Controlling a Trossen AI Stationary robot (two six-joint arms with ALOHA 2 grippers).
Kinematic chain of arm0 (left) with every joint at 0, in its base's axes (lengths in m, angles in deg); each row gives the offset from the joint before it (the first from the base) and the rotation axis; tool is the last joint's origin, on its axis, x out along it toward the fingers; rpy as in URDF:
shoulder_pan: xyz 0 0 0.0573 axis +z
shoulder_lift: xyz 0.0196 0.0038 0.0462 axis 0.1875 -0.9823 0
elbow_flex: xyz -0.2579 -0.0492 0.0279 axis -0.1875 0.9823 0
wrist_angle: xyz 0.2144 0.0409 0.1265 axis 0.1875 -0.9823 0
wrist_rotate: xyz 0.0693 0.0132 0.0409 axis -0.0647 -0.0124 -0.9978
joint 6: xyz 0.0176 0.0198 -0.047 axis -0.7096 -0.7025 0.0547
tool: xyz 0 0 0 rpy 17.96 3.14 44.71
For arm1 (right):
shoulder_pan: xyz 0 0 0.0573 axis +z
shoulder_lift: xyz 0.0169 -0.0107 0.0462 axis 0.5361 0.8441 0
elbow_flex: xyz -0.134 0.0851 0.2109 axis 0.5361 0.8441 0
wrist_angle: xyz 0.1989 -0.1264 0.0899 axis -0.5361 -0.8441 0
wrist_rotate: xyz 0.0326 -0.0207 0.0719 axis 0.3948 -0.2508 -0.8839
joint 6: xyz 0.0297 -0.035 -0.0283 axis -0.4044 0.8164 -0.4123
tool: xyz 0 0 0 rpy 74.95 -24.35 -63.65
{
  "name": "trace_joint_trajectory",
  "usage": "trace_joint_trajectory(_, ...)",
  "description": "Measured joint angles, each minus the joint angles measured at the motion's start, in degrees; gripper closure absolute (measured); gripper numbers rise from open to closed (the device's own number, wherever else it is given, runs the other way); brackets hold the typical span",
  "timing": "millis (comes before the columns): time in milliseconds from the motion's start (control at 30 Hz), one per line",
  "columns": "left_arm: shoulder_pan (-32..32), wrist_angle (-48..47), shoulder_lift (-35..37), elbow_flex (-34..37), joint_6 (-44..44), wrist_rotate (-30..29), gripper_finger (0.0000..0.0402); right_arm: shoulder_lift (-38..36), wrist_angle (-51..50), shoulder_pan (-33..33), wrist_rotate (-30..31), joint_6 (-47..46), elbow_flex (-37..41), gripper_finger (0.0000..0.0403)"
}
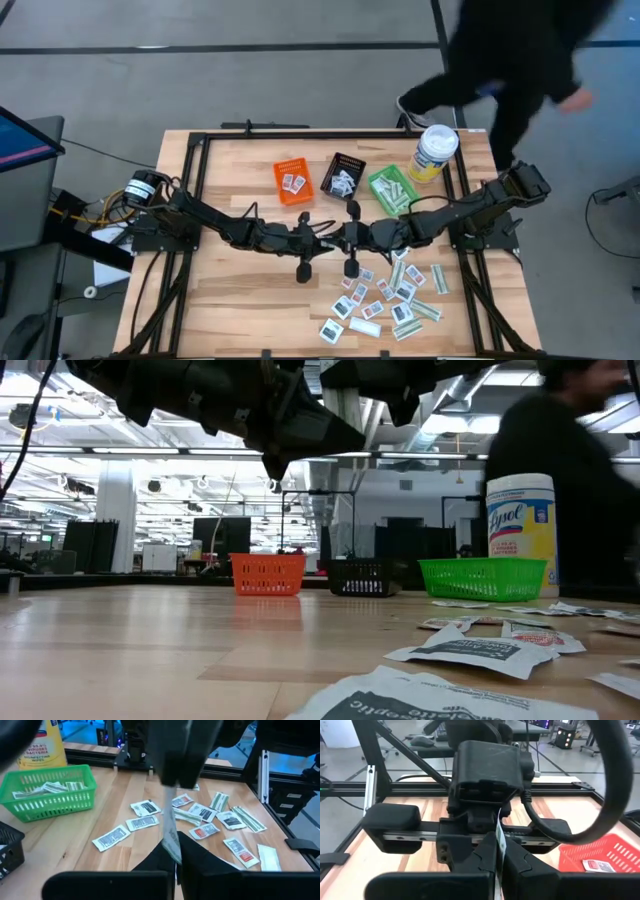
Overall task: Pick & Place First Aid Supplies
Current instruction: Put the green bandage pack into the green basket
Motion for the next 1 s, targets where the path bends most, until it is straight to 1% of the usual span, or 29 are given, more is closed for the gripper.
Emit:
trace_joint_trajectory(167, 0.0, -1.0, 0.0, 0.0, 0.8, -0.2, 0.0396, -0.2, -0.1, 0.0, -0.2, 0.3, 0.0, 0.0403)
trace_joint_trajectory(400, -0.4, -2.2, 0.1, 0.0, 1.7, 0.0, 0.0388, -3.3, -0.1, 0.7, 1.0, 2.4, 0.0, 0.0403)
trace_joint_trajectory(533, -0.4, -2.0, 0.1, 0.0, 1.7, -0.2, 0.039, -4.2, -3.0, 1.1, 1.1, 2.4, 0.0, 0.0403)
trace_joint_trajectory(700, -0.4, -1.8, 0.1, 0.0, 1.7, -0.2, 0.0391, -6.2, -12.3, 1.4, 1.1, 2.3, 0.0, 0.0403)
trace_joint_trajectory(867, 0.0, -1.8, 0.1, 0.0, 1.1, -0.5, 0.0391, -9.0, -26.0, 1.2, 0.8, -4.5, 0.0, 0.0403)
trace_joint_trajectory(1000, 0.7, -1.7, 0.1, 0.0, 1.0, -1.6, 0.039, -10.8, -38.2, 1.2, 1.1, -7.7, 0.0, 0.0403)
